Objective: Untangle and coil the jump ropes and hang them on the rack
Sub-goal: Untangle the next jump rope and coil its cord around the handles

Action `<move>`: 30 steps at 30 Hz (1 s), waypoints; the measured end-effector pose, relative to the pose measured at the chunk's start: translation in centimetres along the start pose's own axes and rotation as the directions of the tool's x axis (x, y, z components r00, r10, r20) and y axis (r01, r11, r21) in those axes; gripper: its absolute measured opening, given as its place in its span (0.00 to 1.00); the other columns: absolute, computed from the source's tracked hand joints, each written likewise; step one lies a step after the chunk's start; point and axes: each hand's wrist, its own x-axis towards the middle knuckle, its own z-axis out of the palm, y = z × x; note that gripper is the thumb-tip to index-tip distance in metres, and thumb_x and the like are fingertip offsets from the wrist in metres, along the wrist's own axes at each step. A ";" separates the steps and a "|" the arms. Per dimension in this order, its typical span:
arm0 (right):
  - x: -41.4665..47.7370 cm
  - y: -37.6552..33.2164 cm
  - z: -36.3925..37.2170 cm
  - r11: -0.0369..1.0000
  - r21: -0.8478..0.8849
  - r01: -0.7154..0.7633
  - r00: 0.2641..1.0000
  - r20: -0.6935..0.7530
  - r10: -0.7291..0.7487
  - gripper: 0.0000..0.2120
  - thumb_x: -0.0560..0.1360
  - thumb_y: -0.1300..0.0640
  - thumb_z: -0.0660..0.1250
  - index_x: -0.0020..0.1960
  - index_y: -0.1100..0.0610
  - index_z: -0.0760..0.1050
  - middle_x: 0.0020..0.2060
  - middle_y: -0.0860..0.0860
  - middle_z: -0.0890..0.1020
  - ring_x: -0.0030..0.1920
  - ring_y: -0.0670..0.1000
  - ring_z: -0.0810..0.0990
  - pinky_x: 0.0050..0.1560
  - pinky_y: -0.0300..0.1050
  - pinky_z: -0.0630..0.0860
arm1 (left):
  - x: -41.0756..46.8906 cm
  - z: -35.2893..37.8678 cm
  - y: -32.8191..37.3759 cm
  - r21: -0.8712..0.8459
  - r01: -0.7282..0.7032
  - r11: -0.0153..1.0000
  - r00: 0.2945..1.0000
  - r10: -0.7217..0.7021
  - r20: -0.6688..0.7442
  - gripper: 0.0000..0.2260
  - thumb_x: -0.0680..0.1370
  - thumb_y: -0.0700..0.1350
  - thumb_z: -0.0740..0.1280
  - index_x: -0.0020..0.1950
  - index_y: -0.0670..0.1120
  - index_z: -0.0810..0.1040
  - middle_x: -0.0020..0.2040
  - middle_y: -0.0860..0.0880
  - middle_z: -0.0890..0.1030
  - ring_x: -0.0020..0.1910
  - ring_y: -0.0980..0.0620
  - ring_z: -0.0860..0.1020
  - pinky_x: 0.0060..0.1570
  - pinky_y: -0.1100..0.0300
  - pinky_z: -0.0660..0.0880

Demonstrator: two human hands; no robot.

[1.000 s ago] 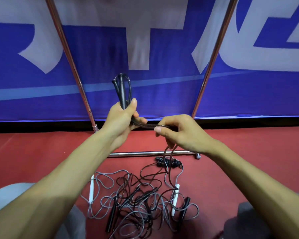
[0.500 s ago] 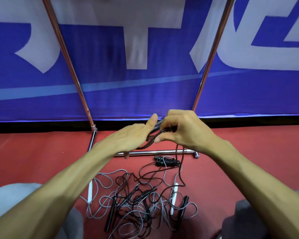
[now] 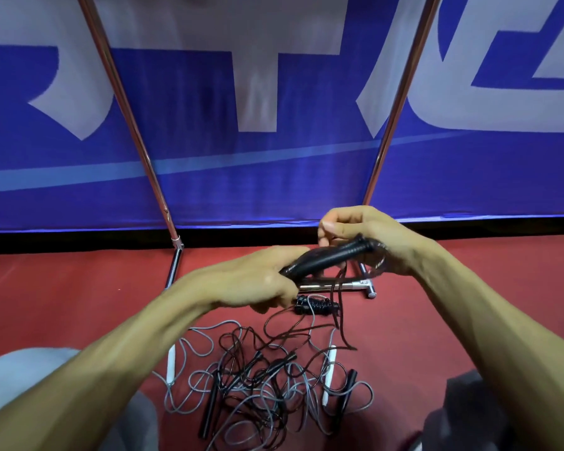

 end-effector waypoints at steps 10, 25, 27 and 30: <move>0.8 2.0 4.0 0.930 -0.177 -0.321 0.945 0.002 0.326 0.25 0.82 0.45 0.51 0.46 0.64 0.75 0.34 0.60 0.81 0.32 0.57 0.81 0.37 0.48 0.79 | 1.4 -0.2 -0.9 -0.104 0.074 0.992 0.861 -0.116 -0.495 0.18 0.77 0.65 0.58 0.56 0.52 0.67 0.29 0.51 0.69 0.19 0.57 0.62 0.22 0.65 0.61; -0.8 0.4 3.9 0.386 -0.897 0.217 0.969 0.151 -0.193 0.14 0.79 0.49 0.63 0.38 0.56 0.73 0.27 0.46 0.71 0.29 0.46 0.68 0.33 0.39 0.61 | 2.0 -0.9 -3.1 0.450 0.372 0.812 0.780 -0.010 -0.626 0.31 0.81 0.63 0.43 0.38 0.41 0.73 0.37 0.42 0.76 0.44 0.38 0.73 0.43 0.51 0.65; -0.9 0.1 3.0 0.353 -0.903 0.244 0.947 0.144 -0.287 0.13 0.77 0.47 0.66 0.42 0.57 0.78 0.32 0.48 0.78 0.32 0.47 0.71 0.36 0.43 0.67 | 2.0 -0.6 -3.2 0.471 0.304 0.828 0.845 -0.006 -0.535 0.34 0.77 0.67 0.39 0.37 0.43 0.73 0.34 0.45 0.74 0.39 0.42 0.73 0.41 0.52 0.64; -1.2 -0.8 1.5 0.360 -0.912 0.197 0.932 0.061 -0.357 0.16 0.69 0.42 0.72 0.43 0.54 0.80 0.36 0.47 0.80 0.37 0.48 0.76 0.39 0.47 0.73 | 2.1 0.8 -3.1 0.543 0.170 0.823 0.939 0.031 -0.341 0.42 0.67 0.76 0.36 0.44 0.45 0.75 0.34 0.47 0.75 0.37 0.45 0.73 0.38 0.50 0.69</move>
